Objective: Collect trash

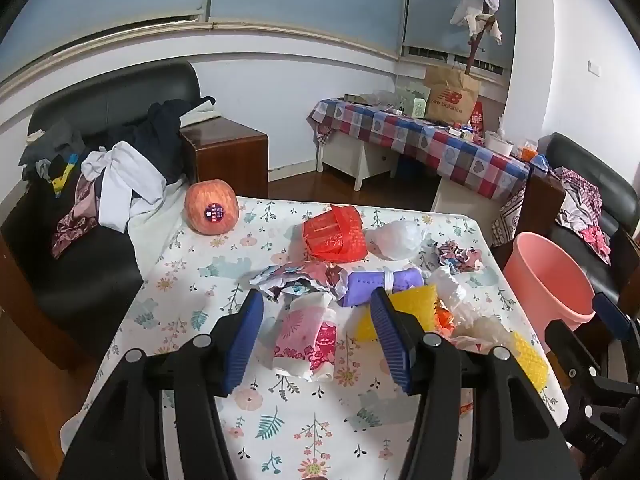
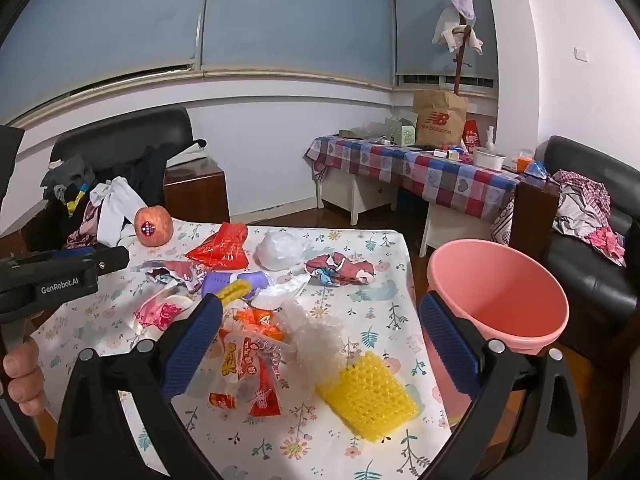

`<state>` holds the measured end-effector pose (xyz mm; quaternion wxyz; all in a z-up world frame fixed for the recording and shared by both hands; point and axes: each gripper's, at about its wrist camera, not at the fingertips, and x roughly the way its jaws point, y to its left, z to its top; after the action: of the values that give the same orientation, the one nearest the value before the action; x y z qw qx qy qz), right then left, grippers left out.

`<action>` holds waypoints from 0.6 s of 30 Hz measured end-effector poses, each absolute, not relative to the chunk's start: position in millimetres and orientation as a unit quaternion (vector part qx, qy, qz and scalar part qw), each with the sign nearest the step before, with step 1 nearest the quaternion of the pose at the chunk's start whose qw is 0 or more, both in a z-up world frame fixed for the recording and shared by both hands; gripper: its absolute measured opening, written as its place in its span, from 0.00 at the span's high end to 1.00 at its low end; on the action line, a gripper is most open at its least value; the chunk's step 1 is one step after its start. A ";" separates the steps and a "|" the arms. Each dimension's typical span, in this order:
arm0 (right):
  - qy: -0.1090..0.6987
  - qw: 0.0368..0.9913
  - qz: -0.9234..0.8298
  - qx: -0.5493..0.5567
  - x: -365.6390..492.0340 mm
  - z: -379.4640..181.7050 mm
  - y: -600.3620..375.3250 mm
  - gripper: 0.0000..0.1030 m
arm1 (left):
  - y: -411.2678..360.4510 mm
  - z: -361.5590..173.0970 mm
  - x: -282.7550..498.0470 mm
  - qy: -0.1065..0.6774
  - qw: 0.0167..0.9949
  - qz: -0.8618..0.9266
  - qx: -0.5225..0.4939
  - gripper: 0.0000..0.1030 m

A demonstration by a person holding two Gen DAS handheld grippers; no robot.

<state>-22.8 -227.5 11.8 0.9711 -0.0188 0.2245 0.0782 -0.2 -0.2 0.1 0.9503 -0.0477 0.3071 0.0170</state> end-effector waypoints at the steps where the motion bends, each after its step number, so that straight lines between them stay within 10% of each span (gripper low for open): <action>1: 0.224 0.971 0.078 -0.020 -23.0 11.7 -227.7 0.03 | -0.2 0.2 -0.2 0.307 0.951 0.017 -0.047 0.46; 18: 0.224 0.970 0.089 -0.022 -24.5 13.8 -227.1 0.03 | -2.9 2.1 1.5 0.300 0.953 0.019 -0.041 0.46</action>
<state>-24.5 -227.1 13.8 0.9703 -0.0216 0.2240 0.0890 1.5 -2.9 2.1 0.9530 -0.0406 0.2996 0.0189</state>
